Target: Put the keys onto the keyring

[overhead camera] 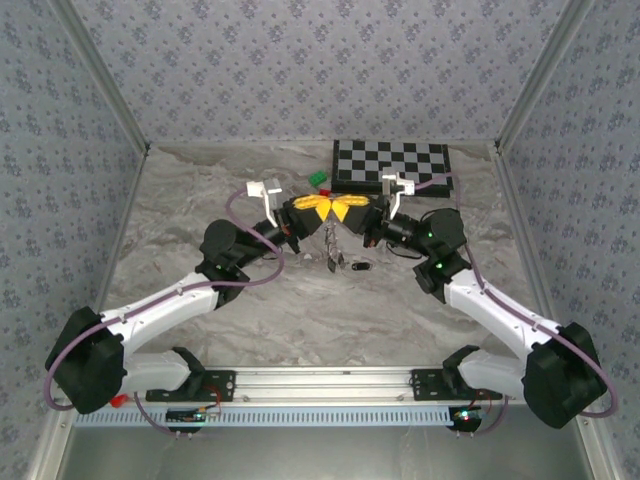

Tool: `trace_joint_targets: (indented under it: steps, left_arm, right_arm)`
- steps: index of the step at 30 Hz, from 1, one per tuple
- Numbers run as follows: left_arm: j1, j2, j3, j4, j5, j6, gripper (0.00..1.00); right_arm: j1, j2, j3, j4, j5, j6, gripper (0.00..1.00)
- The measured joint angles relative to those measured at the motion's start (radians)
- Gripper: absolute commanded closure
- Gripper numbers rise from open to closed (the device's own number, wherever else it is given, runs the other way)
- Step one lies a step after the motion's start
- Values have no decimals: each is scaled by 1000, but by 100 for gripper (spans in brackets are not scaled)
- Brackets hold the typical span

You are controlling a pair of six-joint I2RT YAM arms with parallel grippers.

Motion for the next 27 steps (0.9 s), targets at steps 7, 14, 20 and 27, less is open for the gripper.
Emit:
trace_joint_targets:
  steps: [7,14,20,27]
  left_arm:
    - [103,-10,15,-84,60,-22,66]
    - [162,-56,37,-242,145,47,65]
    - [165,-72,76,-383,228,150,65]
    - [165,-56,85,-457,312,215,65]
  right_arm:
    - [-26,-58,82,-375,-61,-177,100]
    - [-48,-59,258,-832,-70,-441,100]
    - [-39,-2,420,-1122,-43,-626,100]
    - [-27,86,560,-1365,-13,-764,100]
